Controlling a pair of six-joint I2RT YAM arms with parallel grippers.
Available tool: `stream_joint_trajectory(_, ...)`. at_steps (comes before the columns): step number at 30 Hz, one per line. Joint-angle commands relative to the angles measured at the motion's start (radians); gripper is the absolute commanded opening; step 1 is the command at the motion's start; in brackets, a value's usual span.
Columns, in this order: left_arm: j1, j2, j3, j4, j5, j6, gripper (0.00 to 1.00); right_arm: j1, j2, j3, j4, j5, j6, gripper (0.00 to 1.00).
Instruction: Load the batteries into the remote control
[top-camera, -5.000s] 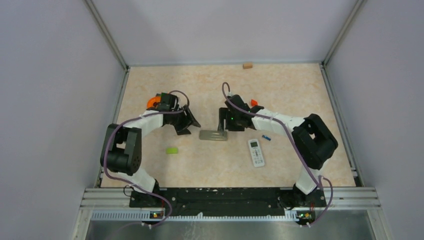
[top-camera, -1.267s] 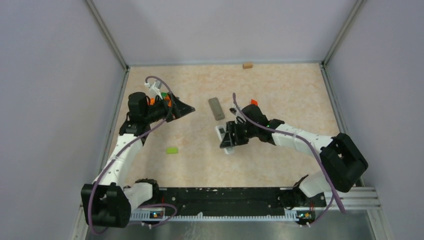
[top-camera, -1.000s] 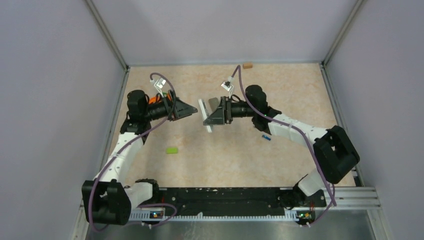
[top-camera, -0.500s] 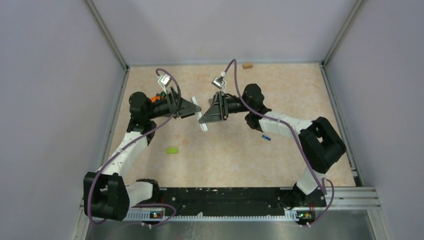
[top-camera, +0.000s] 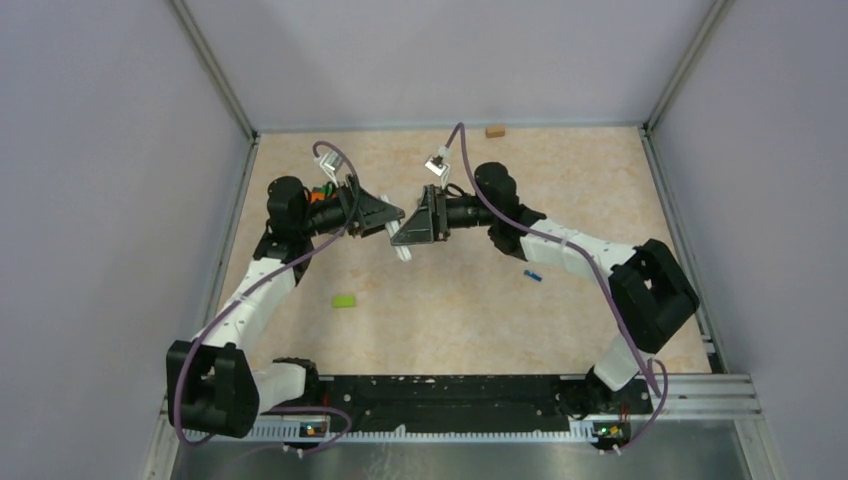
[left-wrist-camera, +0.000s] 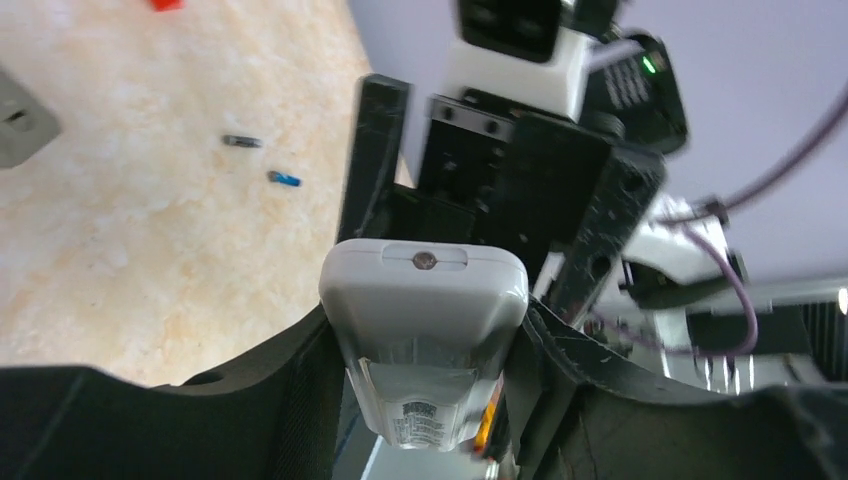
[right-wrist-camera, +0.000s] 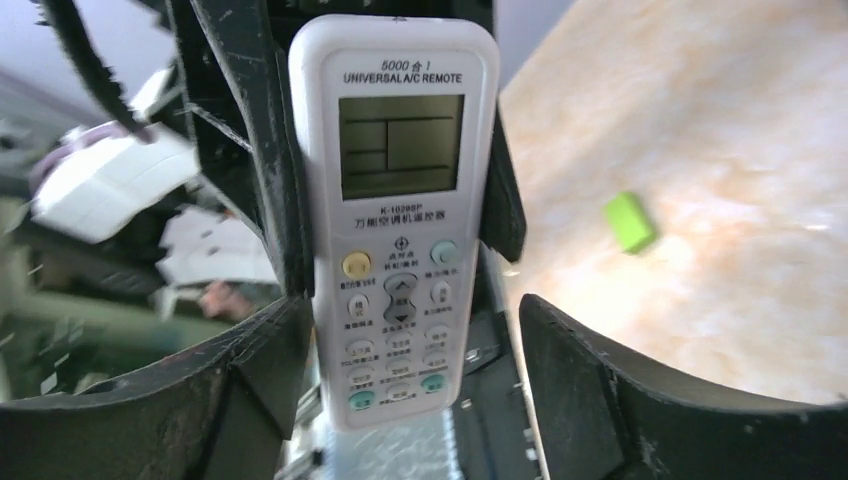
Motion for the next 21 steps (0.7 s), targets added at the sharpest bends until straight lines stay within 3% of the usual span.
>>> stream_joint_trajectory(1, -0.003, -0.005, 0.124, -0.419, -0.253, 0.156, 0.0, 0.024, -0.13, 0.028, -0.232, 0.336, -0.267, 0.81)
stream_joint_trajectory(3, -0.001, 0.012, 0.159, -0.549, -0.358, 0.14, 0.0, 0.068, -0.175, 0.037, -0.302, 0.497, -0.354, 0.86)
stream_joint_trajectory(10, -0.004, 0.034, 0.198, -0.651, -0.452, 0.01, 0.0, 0.218, -0.179, 0.1, -0.446, 0.894, -0.534, 0.85)
stream_joint_trajectory(16, -0.003, 0.039, 0.222, -0.699, -0.457, -0.021, 0.0, 0.239, -0.087, 0.186, -0.54, 0.926, -0.506, 0.64)
stream_joint_trajectory(21, -0.003, 0.034, 0.221, -0.697, -0.448, -0.017, 0.0, 0.237, -0.082, 0.176, -0.495, 0.877, -0.474, 0.48)
